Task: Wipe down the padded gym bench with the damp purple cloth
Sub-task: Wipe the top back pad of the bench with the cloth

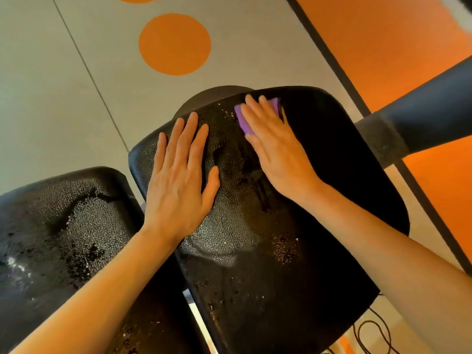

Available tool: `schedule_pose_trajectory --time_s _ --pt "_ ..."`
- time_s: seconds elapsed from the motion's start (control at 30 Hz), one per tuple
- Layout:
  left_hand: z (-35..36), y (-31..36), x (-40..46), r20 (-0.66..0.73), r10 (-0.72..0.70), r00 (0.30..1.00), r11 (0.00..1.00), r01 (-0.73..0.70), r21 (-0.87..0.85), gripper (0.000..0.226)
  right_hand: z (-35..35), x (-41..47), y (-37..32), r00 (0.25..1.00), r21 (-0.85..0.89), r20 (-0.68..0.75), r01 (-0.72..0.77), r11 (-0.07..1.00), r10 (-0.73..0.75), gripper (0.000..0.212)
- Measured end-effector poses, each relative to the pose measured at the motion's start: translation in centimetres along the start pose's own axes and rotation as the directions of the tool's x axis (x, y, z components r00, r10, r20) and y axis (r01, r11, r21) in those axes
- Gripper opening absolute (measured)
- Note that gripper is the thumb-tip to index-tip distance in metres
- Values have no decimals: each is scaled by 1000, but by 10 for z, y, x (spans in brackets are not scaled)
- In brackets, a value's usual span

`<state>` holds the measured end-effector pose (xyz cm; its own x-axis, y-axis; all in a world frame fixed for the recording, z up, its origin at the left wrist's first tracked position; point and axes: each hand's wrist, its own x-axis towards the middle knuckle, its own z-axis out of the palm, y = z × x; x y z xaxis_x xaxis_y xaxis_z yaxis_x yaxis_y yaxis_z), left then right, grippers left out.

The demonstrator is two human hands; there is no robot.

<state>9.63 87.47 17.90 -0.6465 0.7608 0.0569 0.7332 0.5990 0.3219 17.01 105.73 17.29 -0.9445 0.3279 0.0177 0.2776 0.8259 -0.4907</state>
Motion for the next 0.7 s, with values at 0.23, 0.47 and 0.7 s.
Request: schedule_pose_trajectory --time_s 0.23,0.47,0.7 --pt "-1 -1 0 -6 16 1000 1000 -16 -11 63 3 -51 -13 1000 9 24 17 1000 -17 52" --pt "0 -4 -1 12 21 1000 1000 -21 -13 62 5 51 -23 995 -31 1 -98 995 98 47" --pt "-37 -37 -19 66 21 998 1000 -21 -4 66 -4 9 -6 995 -18 -8 -95 995 95 48"
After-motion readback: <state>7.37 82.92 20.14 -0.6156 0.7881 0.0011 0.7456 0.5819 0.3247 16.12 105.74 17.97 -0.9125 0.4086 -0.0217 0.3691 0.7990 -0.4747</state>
